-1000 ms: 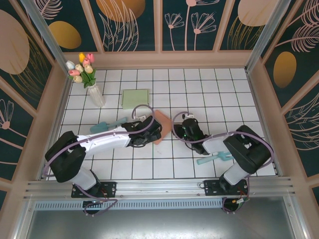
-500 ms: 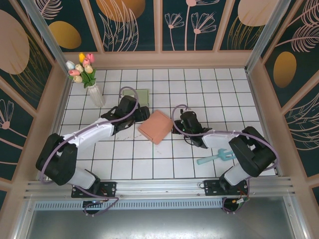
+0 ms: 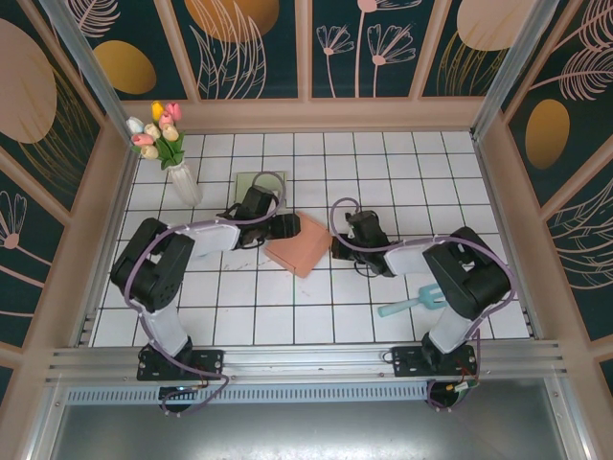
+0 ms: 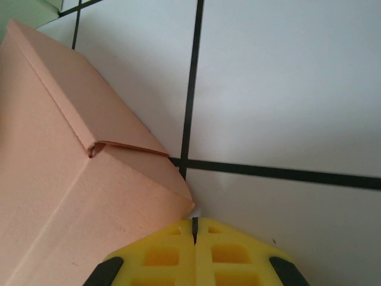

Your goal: Fold the paper box

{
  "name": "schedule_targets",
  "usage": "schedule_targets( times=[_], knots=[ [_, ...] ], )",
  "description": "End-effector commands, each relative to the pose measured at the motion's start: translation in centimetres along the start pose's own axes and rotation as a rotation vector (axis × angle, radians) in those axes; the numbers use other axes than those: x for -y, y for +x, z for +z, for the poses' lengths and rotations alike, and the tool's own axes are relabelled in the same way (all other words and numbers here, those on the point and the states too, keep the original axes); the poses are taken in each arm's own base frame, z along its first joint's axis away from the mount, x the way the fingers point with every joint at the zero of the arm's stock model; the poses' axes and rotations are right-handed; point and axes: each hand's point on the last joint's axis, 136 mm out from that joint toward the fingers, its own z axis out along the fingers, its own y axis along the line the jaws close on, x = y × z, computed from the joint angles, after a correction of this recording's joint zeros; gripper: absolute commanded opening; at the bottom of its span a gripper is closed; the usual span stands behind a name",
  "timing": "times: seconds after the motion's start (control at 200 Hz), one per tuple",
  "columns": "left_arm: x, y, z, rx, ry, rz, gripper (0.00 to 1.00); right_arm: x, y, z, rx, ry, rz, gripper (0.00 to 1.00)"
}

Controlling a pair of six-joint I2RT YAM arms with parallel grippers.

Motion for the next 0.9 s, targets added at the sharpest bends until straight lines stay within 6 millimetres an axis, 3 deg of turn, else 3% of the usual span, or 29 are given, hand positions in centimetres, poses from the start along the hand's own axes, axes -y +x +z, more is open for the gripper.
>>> schedule_targets(
  times=[0.0,0.11,0.24,0.4,0.5,0.611,0.786,0.896],
  knots=[
    [1.8,0.3,1.1,-0.015,0.129,-0.026,0.69,-0.4,-0.1,0.8,-0.023,-0.033,-0.028,0.0],
    [3.5,2.2,2.2,-0.073,0.203,-0.042,0.63,-0.3,0.1,1.6,-0.044,-0.043,-0.05,0.0],
    [7.0,4.9,3.2,-0.124,0.267,0.0,0.63,-1.1,0.5,2.4,-0.072,-0.09,-0.057,0.0],
    [10.2,6.7,2.8,-0.148,0.403,-0.047,0.63,-1.8,0.0,2.4,-0.059,-0.129,-0.06,0.0],
    [9.0,6.1,2.3,-0.102,0.326,-0.077,0.65,-1.6,-0.3,1.8,-0.045,-0.118,-0.064,0.0],
    [6.6,4.0,1.2,-0.002,0.166,-0.078,0.67,-0.8,-0.7,0.5,-0.013,-0.055,-0.069,0.0],
    [5.3,1.0,-2.4,0.115,0.148,-0.13,0.75,0.5,-0.7,-2.1,0.03,0.002,-0.057,0.0],
    [4.6,0.8,-3.7,0.135,0.131,-0.13,0.75,0.5,0.1,-3.7,0.039,-0.019,-0.039,0.0]
  ],
)
